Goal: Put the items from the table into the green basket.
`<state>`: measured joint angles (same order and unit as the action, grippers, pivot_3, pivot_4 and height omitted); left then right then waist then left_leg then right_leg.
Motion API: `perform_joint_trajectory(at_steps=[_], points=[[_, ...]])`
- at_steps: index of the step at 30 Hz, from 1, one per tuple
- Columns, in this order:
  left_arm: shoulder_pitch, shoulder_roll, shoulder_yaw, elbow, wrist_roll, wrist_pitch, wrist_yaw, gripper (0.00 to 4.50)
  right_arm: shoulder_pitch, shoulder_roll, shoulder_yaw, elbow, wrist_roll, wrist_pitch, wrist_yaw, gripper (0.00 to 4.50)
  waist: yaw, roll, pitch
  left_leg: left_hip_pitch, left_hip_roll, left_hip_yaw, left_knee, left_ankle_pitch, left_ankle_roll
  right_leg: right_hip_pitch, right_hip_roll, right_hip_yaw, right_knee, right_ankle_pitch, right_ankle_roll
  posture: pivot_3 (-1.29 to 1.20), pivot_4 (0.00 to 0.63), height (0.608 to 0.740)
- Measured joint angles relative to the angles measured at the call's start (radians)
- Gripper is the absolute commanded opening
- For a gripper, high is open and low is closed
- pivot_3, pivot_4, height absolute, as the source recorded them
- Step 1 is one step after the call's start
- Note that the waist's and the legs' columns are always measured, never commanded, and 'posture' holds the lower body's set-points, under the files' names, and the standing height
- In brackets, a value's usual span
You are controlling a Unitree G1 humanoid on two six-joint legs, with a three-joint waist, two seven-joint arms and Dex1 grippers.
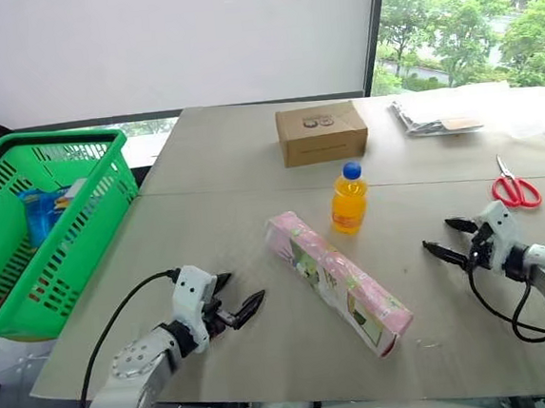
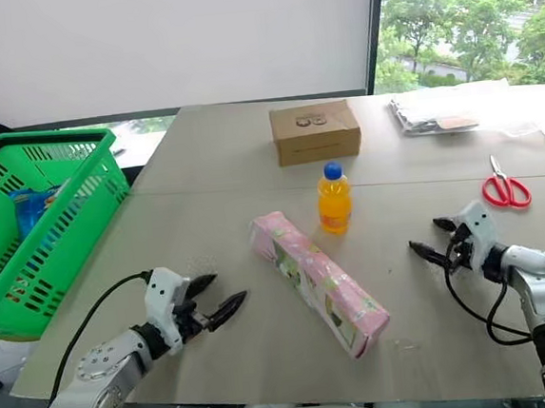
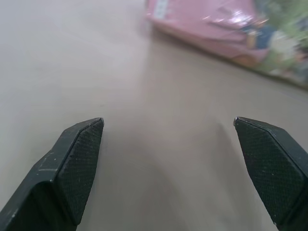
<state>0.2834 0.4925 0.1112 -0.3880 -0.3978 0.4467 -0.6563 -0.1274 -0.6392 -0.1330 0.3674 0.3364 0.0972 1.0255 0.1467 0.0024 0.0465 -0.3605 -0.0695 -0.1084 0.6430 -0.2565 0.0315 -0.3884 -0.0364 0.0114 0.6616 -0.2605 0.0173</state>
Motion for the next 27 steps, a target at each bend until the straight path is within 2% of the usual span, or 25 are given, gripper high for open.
perform_joint_trajectory(at_steps=[5, 10, 13, 18, 23, 27], points=[[-0.127, 0.011, 0.010, -0.004, -0.022, 0.002, -0.003, 4.46, 0.031, -0.014, -0.043, -0.020, 0.066, -0.024, 0.095, 4.50, 0.002, 0.000, 0.000, -0.001, 0.002, 0.001, 0.004, 0.000, 0.000, 0.000, 0.001, -0.002, 0.000, 0.001, -0.002, 0.12, 0.000, 0.740], [-0.410, -0.010, -0.059, 0.021, 0.003, -0.023, -0.012, 4.46, 0.088, -0.028, -0.103, -0.234, 0.262, 0.102, 0.214, 4.50, -0.001, -0.001, 0.000, -0.001, 0.003, 0.003, 0.006, 0.000, 0.000, 0.001, 0.002, -0.001, 0.000, 0.006, 0.003, 0.07, 0.000, 0.740], [-0.566, -0.083, -0.149, 0.149, 0.049, -0.048, -0.011, 4.46, 0.117, -0.033, -0.109, -0.351, 0.294, 0.149, 0.204, 4.50, -0.016, -0.001, 0.000, -0.001, 0.003, 0.005, 0.007, 0.000, 0.000, 0.002, 0.003, 0.002, 0.000, 0.007, 0.005, 0.03, 0.000, 0.740], [-0.730, -0.155, -0.257, 0.387, 0.137, -0.099, -0.021, 4.46, 0.119, -0.028, -0.108, -0.523, 0.347, 0.239, 0.122, 4.50, -0.058, -0.002, 0.001, -0.002, 0.003, 0.007, 0.007, 0.000, 0.001, 0.000, 0.003, 0.004, 0.000, 0.008, 0.006, -0.04, 0.000, 0.740], [-0.827, -0.162, -0.314, 0.539, 0.158, -0.156, -0.140, 4.46, 0.098, -0.029, -0.109, -0.654, 0.378, 0.301, 0.033, 4.50, -0.108, -0.002, 0.001, -0.002, 0.003, 0.007, 0.007, -0.001, 0.002, 0.000, 0.003, 0.004, -0.001, 0.008, 0.006, -0.08, 0.000, 0.740], [-0.858, -0.180, -0.321, 0.648, 0.196, -0.195, -0.159, 4.46, 0.098, -0.020, -0.109, -0.690, 0.385, 0.319, -0.008, 4.50, -0.133, -0.003, 0.001, -0.002, 0.003, 0.008, 0.007, -0.002, 0.002, 0.000, 0.003, 0.005, -0.001, 0.008, 0.006, -0.10, 0.000, 0.740]])
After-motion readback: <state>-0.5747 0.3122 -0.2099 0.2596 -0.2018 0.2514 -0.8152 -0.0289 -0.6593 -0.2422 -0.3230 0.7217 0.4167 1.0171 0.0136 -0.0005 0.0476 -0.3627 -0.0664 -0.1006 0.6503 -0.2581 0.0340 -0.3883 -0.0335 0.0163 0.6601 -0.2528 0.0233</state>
